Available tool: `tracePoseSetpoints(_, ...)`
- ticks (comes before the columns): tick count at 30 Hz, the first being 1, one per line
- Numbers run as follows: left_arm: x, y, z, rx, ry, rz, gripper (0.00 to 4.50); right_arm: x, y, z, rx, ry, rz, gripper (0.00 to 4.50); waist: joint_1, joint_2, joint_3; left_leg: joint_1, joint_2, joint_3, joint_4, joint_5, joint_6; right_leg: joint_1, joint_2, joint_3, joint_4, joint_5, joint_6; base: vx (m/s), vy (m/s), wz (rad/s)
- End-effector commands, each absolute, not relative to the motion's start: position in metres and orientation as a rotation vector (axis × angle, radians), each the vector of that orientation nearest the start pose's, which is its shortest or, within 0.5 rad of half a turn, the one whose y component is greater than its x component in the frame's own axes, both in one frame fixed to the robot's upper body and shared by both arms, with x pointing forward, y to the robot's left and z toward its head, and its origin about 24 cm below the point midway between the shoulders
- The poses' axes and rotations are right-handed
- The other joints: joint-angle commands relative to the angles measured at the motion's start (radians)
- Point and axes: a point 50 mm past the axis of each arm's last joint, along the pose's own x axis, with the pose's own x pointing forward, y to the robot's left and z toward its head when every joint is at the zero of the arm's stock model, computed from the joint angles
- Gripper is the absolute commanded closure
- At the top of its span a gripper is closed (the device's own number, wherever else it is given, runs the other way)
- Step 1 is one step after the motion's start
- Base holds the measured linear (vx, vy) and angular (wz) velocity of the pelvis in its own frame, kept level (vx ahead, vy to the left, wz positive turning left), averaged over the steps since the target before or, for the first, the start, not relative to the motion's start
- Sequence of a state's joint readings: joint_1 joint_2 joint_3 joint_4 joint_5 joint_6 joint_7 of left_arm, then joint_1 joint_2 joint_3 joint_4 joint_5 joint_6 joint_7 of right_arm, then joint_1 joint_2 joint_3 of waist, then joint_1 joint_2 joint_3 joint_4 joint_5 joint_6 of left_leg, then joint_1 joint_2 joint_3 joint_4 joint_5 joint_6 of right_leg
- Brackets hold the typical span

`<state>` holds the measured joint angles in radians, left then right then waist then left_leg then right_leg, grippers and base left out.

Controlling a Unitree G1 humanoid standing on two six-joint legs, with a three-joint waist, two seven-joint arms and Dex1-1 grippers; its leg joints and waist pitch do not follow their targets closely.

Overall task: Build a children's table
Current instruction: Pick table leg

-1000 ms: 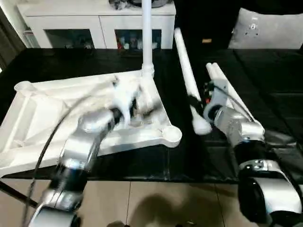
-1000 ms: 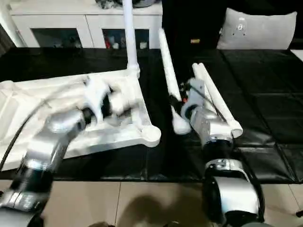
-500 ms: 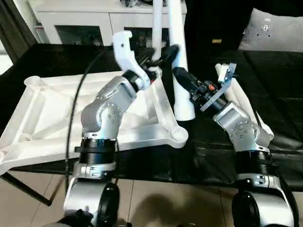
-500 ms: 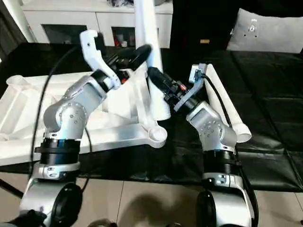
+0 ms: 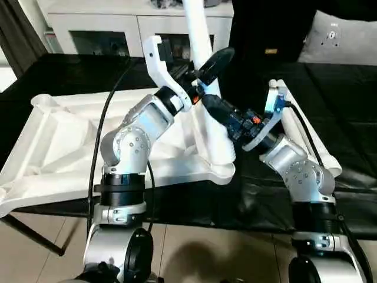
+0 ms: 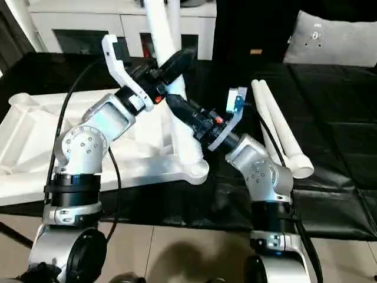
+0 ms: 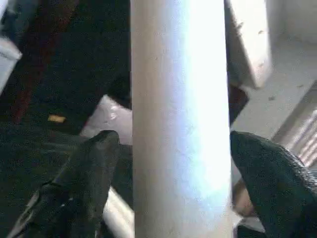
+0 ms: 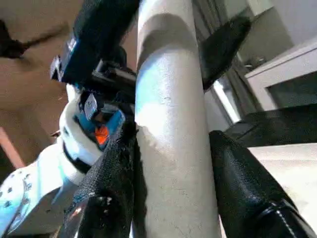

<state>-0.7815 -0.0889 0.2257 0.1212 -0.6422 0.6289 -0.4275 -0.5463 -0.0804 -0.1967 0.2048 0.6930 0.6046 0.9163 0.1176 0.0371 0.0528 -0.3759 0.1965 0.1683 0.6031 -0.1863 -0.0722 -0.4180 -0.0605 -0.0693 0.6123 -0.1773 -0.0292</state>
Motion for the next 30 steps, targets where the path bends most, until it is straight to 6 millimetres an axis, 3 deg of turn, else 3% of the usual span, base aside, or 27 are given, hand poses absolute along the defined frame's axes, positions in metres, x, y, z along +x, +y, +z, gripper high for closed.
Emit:
tracePoseSetpoints(1, 0.338, 0.066, 0.213, -0.677, -0.158, -0.897, 0.78, 0.314, -0.107, 0.141, 0.699, -0.080, 1.179, 2.70, 0.006, -0.021, -0.078, 0.000, 0.020, -0.004, -0.055, -0.041, 0.091, 0.072, -0.070, 0.040, -0.068, -0.142, -0.167, 0.000, 0.000, 0.00)
tracePoseSetpoints(11, 0.337, 0.070, 0.212, -0.767, -0.176, -0.929, 1.68, 0.309, -0.107, 0.140, 0.728, -0.073, 1.204, 2.70, 0.006, -0.015, -0.077, -0.001, 0.020, -0.005, -0.056, -0.047, 0.080, 0.072, -0.069, 0.040, -0.070, -0.150, -0.156, 0.000, 0.000, 0.00)
tracePoseSetpoints(15, 0.337, 0.070, 0.212, -0.781, -0.178, -0.932, 1.76, 0.307, -0.108, 0.141, 0.741, -0.071, 1.218, 2.70, 0.005, -0.016, -0.077, -0.001, 0.019, -0.005, -0.056, -0.046, 0.078, 0.073, -0.069, 0.040, -0.070, -0.144, -0.159, 0.000, 0.000, 0.00)
tracePoseSetpoints(16, 0.337, 0.070, 0.212, -0.784, -0.179, -0.932, 2.07, 0.307, -0.108, 0.141, 0.744, -0.072, 1.220, 2.70, 0.006, -0.015, -0.077, -0.001, 0.020, -0.005, -0.056, -0.046, 0.077, 0.074, -0.069, 0.040, -0.069, -0.142, -0.159, 0.000, 0.000, 0.00)
tracePoseSetpoints(19, 0.338, 0.071, 0.212, -0.797, -0.179, -0.930, 2.17, 0.306, -0.108, 0.141, 0.748, -0.068, 1.226, 2.70, 0.005, -0.017, -0.077, -0.002, 0.019, -0.005, -0.056, -0.054, 0.074, 0.074, -0.069, 0.039, -0.071, -0.150, -0.157, 0.000, 0.000, 0.00)
tracePoseSetpoints(20, 0.338, 0.072, 0.212, -0.805, -0.180, -0.929, 2.48, 0.306, -0.108, 0.141, 0.749, -0.066, 1.228, 2.70, 0.005, -0.016, -0.078, -0.002, 0.019, -0.005, -0.056, -0.049, 0.073, 0.074, -0.070, 0.040, -0.070, -0.146, -0.157, 0.000, 0.000, 0.00)
tracePoseSetpoints(30, 0.341, 0.079, 0.209, -0.828, -0.174, -0.895, 2.74, 0.307, -0.111, 0.141, 0.733, -0.059, 1.209, 2.70, 0.006, -0.017, -0.078, -0.002, 0.019, -0.005, -0.055, -0.043, 0.070, 0.074, -0.069, 0.040, -0.070, -0.145, -0.151, 0.000, 0.000, 0.00)
